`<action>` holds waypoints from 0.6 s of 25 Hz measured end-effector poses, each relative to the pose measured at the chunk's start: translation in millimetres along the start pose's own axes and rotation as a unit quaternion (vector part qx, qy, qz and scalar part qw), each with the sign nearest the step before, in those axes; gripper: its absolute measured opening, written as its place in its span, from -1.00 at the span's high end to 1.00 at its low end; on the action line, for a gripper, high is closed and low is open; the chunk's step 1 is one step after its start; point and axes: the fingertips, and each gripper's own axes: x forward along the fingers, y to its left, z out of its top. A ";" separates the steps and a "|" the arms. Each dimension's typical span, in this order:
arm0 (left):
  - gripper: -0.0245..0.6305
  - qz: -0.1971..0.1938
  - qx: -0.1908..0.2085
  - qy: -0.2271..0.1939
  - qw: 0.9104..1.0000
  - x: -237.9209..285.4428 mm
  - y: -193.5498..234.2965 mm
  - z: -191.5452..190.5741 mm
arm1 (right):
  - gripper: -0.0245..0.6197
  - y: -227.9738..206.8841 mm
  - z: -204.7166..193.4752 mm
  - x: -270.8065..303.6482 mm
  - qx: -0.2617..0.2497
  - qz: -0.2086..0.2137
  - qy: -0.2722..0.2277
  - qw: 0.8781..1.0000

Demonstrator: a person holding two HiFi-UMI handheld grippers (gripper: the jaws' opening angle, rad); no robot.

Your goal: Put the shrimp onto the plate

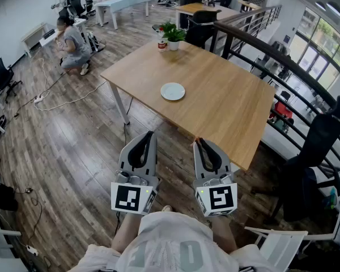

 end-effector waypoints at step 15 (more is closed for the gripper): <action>0.90 0.004 -0.002 -0.001 1.000 3.3 28.9 -8.7 | 0.77 14.4 -2.4 20.2 0.000 0.007 -0.008 1.000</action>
